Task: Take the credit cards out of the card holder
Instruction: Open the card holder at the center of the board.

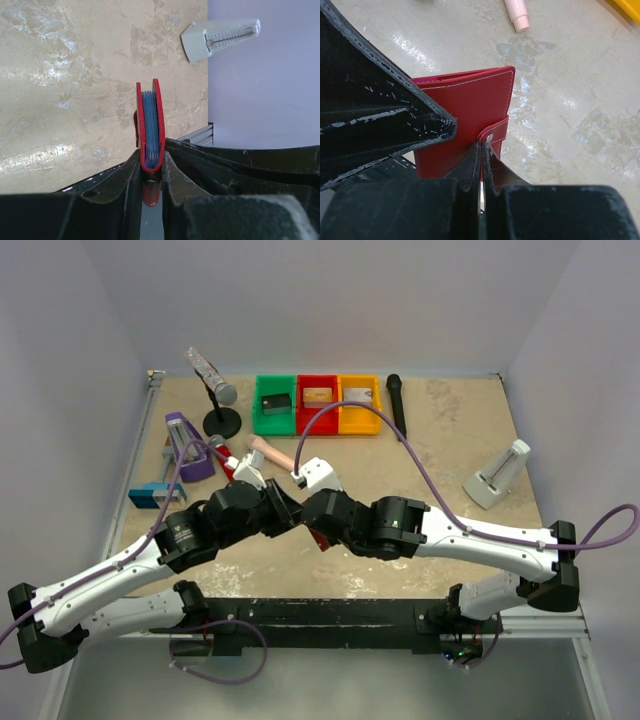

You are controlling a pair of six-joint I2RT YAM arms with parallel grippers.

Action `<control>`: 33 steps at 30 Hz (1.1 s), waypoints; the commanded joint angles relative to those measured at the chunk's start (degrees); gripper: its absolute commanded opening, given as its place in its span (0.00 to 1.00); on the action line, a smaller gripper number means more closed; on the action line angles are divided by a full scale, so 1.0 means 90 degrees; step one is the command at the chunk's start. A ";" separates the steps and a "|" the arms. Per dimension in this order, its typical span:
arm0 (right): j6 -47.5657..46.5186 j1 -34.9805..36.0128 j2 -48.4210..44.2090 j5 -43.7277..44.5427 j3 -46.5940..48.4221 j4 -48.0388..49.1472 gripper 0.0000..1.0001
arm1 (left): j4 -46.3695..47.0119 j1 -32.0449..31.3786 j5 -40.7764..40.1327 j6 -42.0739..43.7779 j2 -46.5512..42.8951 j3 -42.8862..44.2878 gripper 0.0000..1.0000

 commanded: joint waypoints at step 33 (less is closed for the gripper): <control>0.0199 -0.0450 -0.1450 0.0239 -0.0179 -0.0250 0.44 | 0.0449 -0.0118 -0.0358 0.0163 -0.0575 -0.0179 0.00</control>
